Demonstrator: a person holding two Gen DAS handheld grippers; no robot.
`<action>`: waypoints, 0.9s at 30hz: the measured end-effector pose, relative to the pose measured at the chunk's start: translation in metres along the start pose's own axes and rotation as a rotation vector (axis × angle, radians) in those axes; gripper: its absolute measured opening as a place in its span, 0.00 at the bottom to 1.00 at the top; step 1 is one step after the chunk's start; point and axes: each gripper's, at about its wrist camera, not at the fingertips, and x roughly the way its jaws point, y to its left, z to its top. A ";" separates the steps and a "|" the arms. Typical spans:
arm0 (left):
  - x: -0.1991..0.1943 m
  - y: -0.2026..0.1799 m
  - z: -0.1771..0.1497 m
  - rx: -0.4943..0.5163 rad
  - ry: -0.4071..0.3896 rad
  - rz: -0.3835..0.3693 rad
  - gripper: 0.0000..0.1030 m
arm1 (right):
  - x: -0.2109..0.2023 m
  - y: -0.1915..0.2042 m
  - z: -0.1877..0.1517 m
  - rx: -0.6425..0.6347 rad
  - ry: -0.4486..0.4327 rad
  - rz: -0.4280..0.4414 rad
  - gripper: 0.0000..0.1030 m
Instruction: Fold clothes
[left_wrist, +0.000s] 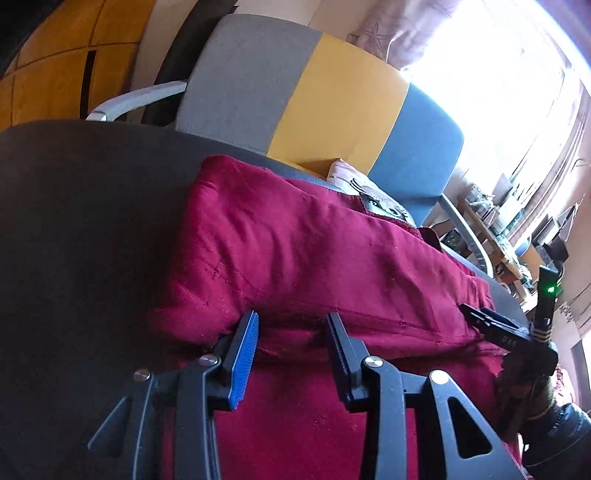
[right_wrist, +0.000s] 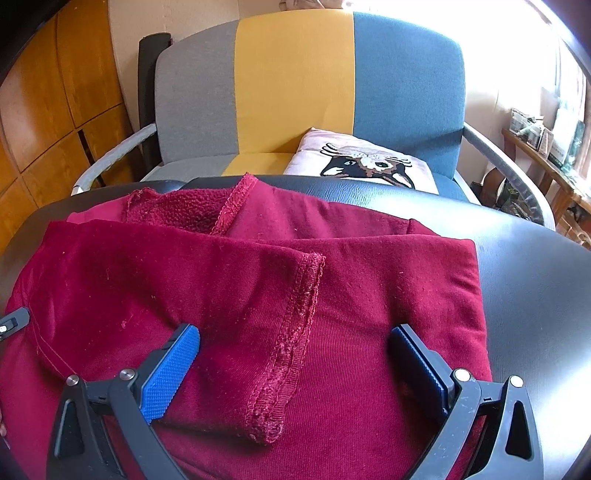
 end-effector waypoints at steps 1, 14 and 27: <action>0.002 -0.002 0.002 0.004 0.001 0.008 0.36 | 0.001 -0.001 0.002 0.003 0.001 0.001 1.00; -0.078 0.013 -0.029 0.012 -0.049 -0.006 0.42 | -0.069 -0.044 -0.037 0.079 0.038 0.283 1.00; -0.153 0.071 -0.107 -0.098 -0.046 0.033 0.49 | -0.163 -0.095 -0.184 0.325 0.067 0.535 1.00</action>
